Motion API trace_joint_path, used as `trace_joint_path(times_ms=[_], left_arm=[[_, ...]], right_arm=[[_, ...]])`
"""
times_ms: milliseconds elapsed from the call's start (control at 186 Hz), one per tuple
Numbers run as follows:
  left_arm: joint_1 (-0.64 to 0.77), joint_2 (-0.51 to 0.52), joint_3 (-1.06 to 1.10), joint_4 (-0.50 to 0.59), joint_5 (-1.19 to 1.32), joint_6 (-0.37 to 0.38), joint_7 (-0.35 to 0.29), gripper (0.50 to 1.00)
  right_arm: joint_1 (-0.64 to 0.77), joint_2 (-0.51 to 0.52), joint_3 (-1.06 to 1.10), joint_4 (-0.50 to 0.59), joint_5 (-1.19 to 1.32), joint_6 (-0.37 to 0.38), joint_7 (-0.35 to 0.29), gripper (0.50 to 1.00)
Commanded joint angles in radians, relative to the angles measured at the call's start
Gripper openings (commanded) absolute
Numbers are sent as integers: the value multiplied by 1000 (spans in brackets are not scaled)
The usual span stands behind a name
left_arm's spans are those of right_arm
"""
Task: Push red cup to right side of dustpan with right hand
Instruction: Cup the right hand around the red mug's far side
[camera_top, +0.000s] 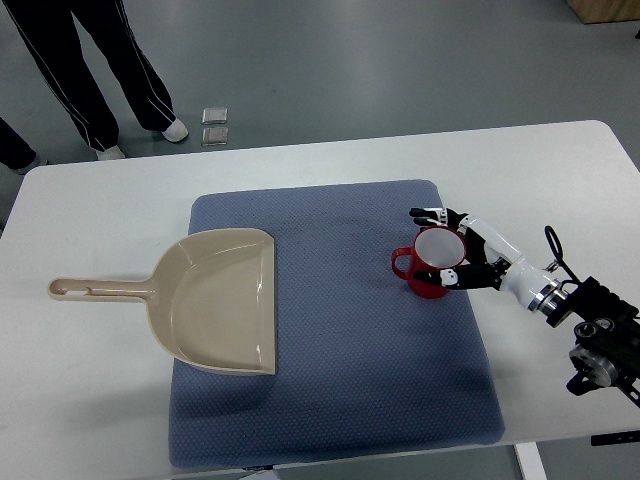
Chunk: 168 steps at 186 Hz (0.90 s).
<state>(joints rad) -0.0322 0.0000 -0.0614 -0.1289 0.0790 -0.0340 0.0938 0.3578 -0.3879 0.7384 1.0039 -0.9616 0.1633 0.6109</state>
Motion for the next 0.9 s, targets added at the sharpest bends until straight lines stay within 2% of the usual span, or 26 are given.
trace_joint_path(times_ms=[0, 537, 896], left_arm=[[0, 0, 0, 0, 1, 0, 0, 1000], [0, 0, 0, 0, -1, 0, 0, 1000], [0, 0, 0, 0, -1, 0, 0, 1000]], right_arm=[[1, -2, 1, -2, -3, -1, 0, 928], [-3, 84, -2, -21, 0, -67, 0, 928], [-3, 96, 1, -33, 64, -51, 0, 928]])
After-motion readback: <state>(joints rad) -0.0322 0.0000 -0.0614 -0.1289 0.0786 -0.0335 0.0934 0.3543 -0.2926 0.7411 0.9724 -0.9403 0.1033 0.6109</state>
